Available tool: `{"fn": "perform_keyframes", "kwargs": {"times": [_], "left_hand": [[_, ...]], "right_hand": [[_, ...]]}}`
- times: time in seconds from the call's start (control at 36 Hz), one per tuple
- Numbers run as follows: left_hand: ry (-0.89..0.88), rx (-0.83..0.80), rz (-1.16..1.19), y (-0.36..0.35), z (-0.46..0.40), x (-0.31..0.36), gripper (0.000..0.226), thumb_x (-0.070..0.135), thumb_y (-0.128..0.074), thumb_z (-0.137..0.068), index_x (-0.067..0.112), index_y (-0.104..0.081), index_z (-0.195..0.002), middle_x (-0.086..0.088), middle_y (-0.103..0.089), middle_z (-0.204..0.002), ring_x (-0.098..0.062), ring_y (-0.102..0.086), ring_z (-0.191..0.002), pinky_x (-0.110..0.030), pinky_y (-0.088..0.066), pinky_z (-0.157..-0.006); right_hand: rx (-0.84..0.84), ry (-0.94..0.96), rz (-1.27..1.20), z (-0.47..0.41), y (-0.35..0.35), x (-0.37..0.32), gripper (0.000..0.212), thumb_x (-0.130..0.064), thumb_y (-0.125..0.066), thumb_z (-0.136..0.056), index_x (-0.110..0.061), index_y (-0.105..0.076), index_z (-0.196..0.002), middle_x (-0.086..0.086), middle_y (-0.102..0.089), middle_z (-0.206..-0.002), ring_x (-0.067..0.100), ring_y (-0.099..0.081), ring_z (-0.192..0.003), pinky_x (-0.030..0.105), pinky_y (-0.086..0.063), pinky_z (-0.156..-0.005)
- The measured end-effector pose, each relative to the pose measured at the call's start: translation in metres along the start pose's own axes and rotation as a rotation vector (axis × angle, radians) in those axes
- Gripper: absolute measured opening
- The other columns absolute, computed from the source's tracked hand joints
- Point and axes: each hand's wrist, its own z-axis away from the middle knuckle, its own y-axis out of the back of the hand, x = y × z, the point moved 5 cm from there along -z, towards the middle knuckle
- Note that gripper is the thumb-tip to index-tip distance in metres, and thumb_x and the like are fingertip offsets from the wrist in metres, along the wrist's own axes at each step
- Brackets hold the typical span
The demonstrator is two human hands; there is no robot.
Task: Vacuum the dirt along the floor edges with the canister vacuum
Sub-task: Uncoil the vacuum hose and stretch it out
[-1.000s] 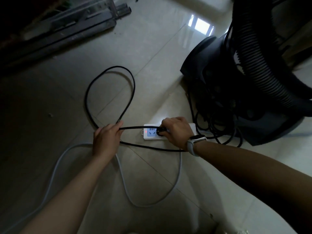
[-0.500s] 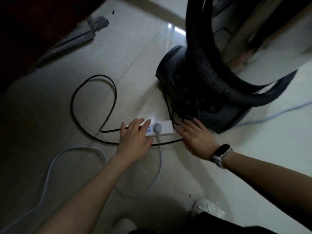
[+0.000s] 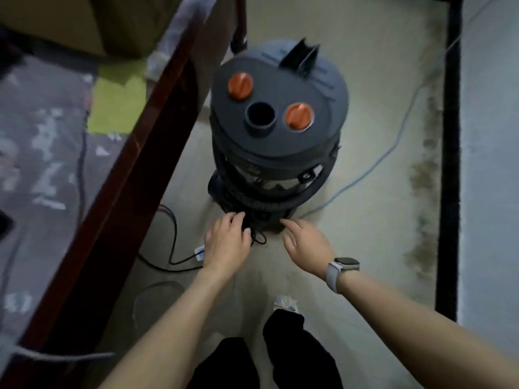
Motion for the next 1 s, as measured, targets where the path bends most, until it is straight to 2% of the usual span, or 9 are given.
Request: {"fn": "perform_keyframes", "kwargs": {"times": [0.22, 0.39, 0.5, 0.61, 0.78, 0.92, 1.0], "left_hand": [[-0.067, 0.041, 0.068, 0.102, 0.005, 0.113, 0.044, 0.027, -0.043, -0.1, 0.016, -0.042, -0.142, -0.002, -0.042, -0.143, -0.019, -0.038, -0.133, -0.036, -0.029, -0.108], [-0.025, 0.031, 0.117, 0.125, -0.001, 0.154, 0.043, 0.026, -0.044, -0.099, 0.015, -0.042, -0.141, -0.002, -0.042, -0.142, -0.02, -0.039, -0.132, -0.037, -0.032, -0.108], [-0.026, 0.016, 0.129, 0.135, -0.016, 0.169, 0.043, 0.025, -0.044, -0.099, 0.015, -0.042, -0.141, -0.002, -0.041, -0.142, -0.02, -0.037, -0.132, -0.039, -0.032, -0.109], [-0.019, 0.013, 0.121, 0.148, -0.049, 0.178, 0.044, 0.025, -0.044, -0.099, 0.014, -0.042, -0.141, -0.003, -0.041, -0.142, -0.022, -0.036, -0.132, -0.04, -0.033, -0.108], [-0.034, 0.03, 0.054, 0.169, -0.134, 0.2, 0.045, 0.026, -0.042, -0.099, 0.017, -0.04, -0.143, -0.004, -0.032, -0.15, -0.022, -0.028, -0.138, -0.04, -0.028, -0.109], [-0.087, 0.049, -0.016, 0.172, -0.207, 0.217, 0.048, 0.027, -0.044, -0.098, 0.018, -0.036, -0.144, -0.007, -0.027, -0.153, -0.023, -0.021, -0.142, -0.043, -0.024, -0.114], [-0.061, 0.01, -0.048, 0.161, -0.247, 0.22, 0.052, 0.029, -0.043, -0.098, 0.02, -0.03, -0.147, -0.008, -0.019, -0.157, -0.025, -0.013, -0.145, -0.045, -0.017, -0.117]], "right_hand": [[0.043, -0.171, -0.205, 0.046, 0.133, 0.015, 0.042, -0.021, -0.039, -0.101, -0.013, -0.042, -0.143, 0.008, -0.047, -0.142, 0.025, -0.044, -0.13, 0.034, -0.036, -0.106], [0.04, -0.223, -0.261, 0.053, 0.179, 0.036, 0.044, -0.02, -0.039, -0.102, -0.012, -0.04, -0.145, 0.008, -0.046, -0.143, 0.023, -0.045, -0.13, 0.029, -0.033, -0.104], [0.052, -0.251, -0.298, 0.041, 0.205, 0.047, 0.042, -0.017, -0.039, -0.101, -0.01, -0.042, -0.143, 0.012, -0.049, -0.14, 0.025, -0.048, -0.127, 0.03, -0.035, -0.102], [0.058, -0.263, -0.342, 0.019, 0.23, 0.052, 0.039, -0.015, -0.04, -0.1, -0.011, -0.047, -0.138, 0.012, -0.052, -0.135, 0.027, -0.052, -0.122, 0.032, -0.039, -0.099], [0.048, -0.32, -0.375, -0.045, 0.266, 0.075, 0.043, -0.016, -0.042, -0.1, -0.011, -0.043, -0.143, 0.01, -0.049, -0.142, 0.025, -0.051, -0.126, 0.034, -0.038, -0.106], [0.062, -0.388, -0.382, -0.112, 0.29, 0.104, 0.044, -0.013, -0.042, -0.099, -0.011, -0.043, -0.143, 0.012, -0.052, -0.138, 0.026, -0.055, -0.119, 0.032, -0.039, -0.1], [0.047, -0.385, -0.388, -0.15, 0.291, 0.121, 0.043, -0.015, -0.045, -0.099, -0.013, -0.044, -0.142, 0.009, -0.054, -0.137, 0.024, -0.055, -0.118, 0.03, -0.039, -0.098]]}}
